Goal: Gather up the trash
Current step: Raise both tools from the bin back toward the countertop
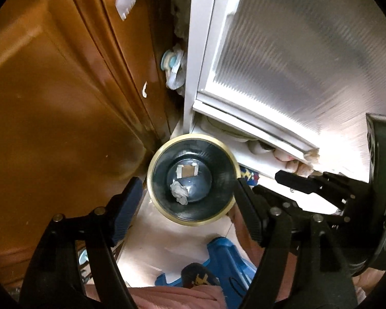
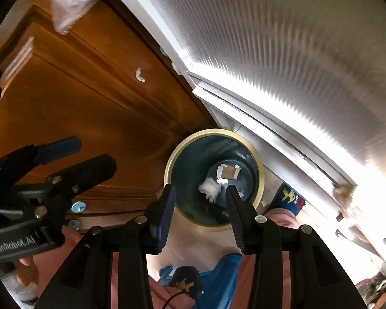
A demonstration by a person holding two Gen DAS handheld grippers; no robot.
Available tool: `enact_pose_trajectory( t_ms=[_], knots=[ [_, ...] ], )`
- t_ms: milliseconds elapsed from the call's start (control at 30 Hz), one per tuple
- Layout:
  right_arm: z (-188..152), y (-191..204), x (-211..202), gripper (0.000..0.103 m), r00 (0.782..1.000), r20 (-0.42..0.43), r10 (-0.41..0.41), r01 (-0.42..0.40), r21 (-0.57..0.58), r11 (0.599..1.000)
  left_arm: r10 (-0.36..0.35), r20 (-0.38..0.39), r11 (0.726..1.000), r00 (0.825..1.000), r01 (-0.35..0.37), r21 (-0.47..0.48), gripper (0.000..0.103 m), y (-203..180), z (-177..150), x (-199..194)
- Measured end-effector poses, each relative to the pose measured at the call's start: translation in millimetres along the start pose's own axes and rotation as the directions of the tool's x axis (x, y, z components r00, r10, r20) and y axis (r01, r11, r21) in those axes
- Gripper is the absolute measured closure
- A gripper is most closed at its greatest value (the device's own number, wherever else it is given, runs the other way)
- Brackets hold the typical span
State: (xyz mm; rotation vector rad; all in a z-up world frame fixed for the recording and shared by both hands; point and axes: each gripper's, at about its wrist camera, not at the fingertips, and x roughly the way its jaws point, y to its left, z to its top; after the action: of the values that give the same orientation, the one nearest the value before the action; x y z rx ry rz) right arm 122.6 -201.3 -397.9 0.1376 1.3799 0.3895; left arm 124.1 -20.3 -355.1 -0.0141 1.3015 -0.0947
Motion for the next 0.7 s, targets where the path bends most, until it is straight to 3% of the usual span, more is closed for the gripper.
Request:
enact_pose_trajectory(
  t_ms=[500, 700],
  knots=[
    [-50.7, 44.6, -102.6, 0.062, 0.993, 0.116, -0.025, 0.032, -0.061, 0.998, -0.077, 0.120, 0.997, 0.990, 0.076, 0.011, 0.033, -15.4, -40.5, -116.8],
    [-66.8, 77.3, -147.7, 0.062, 0.978, 0.203, -0.052, 0.078, -0.124, 0.989, -0.115, 0.148, 0.993, 0.982, 0.111, 0.040, 0.037, -21.3, -47.9, -168.2]
  ],
)
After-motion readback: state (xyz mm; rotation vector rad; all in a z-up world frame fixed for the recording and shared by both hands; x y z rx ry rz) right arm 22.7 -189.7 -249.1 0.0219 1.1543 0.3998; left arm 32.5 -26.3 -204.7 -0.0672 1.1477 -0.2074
